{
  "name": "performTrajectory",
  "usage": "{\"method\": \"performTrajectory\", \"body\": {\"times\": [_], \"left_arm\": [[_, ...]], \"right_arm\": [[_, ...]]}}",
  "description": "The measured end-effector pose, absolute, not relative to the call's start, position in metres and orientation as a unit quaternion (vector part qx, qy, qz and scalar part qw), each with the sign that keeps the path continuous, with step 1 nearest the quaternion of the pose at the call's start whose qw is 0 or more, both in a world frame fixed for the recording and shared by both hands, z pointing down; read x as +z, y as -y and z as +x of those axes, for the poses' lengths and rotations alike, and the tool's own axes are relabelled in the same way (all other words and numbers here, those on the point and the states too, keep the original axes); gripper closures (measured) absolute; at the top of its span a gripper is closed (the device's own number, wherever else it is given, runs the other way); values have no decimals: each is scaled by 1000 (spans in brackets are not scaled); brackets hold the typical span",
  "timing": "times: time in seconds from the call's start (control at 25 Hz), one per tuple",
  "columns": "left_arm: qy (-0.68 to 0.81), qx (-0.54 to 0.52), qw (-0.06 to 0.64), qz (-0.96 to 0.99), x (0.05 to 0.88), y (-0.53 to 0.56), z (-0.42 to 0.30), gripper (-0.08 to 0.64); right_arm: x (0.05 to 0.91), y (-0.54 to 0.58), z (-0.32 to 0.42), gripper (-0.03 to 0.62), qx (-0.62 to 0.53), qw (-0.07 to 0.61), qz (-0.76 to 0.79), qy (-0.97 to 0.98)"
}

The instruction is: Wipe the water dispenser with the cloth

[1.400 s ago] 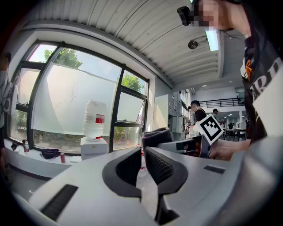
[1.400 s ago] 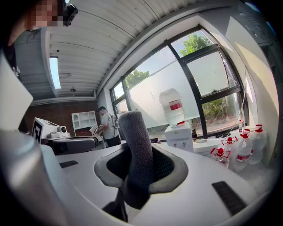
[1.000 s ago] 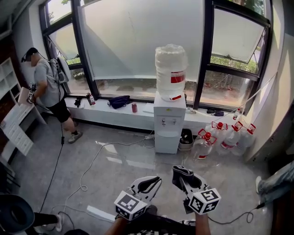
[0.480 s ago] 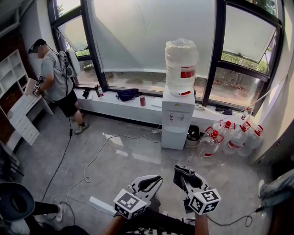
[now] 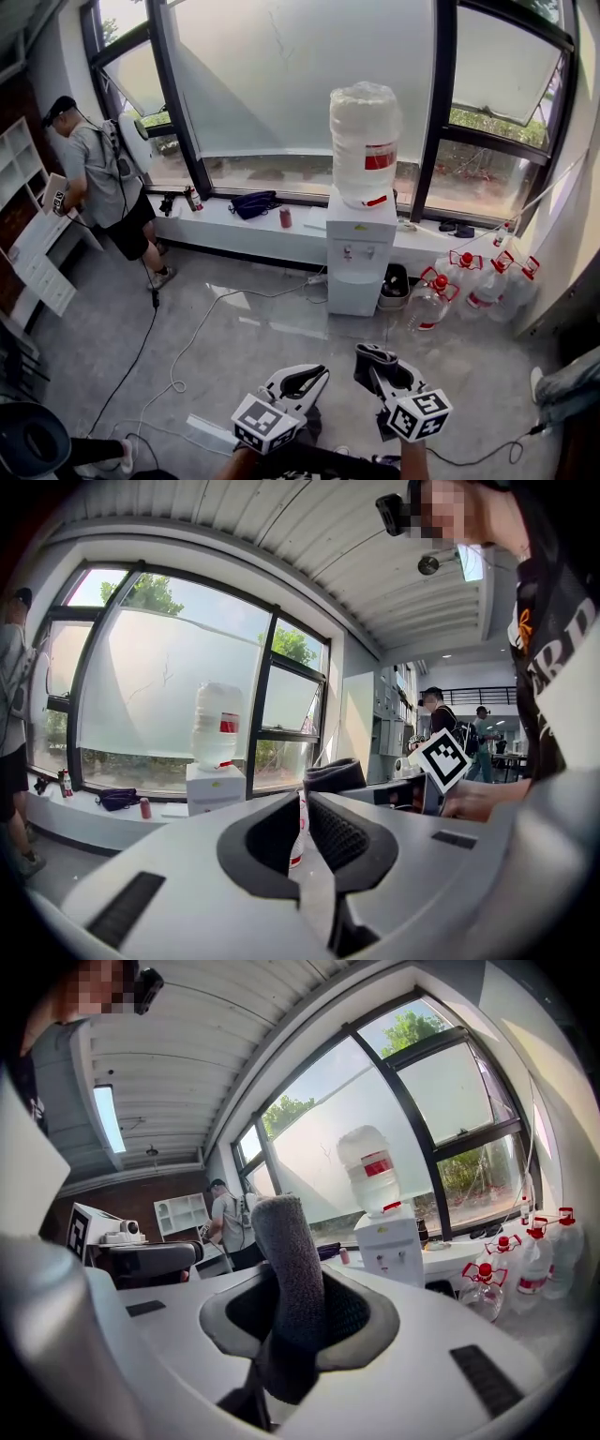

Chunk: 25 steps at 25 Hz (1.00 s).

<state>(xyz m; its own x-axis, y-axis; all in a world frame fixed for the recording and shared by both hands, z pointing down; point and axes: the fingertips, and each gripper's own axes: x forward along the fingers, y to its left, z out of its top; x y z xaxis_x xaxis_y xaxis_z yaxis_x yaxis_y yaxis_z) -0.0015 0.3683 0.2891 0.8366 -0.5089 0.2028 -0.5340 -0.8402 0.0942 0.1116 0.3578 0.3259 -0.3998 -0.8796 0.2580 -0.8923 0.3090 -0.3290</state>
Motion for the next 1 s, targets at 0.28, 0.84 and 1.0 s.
{"method": "performTrajectory", "body": {"times": [0.28,0.84,1.0], "left_arm": [[257,97,68,959,297,-262,-12,517],[215,94,76,969,301,-70,-57,517],[199,86,83,973,305,-41,-63,517]], "right_arm": [[332,-262,104,480,221,24,566,794],[344,-81,51,480,237,56,588,772],[346,-52,44,480,237,66,593,767]]}}
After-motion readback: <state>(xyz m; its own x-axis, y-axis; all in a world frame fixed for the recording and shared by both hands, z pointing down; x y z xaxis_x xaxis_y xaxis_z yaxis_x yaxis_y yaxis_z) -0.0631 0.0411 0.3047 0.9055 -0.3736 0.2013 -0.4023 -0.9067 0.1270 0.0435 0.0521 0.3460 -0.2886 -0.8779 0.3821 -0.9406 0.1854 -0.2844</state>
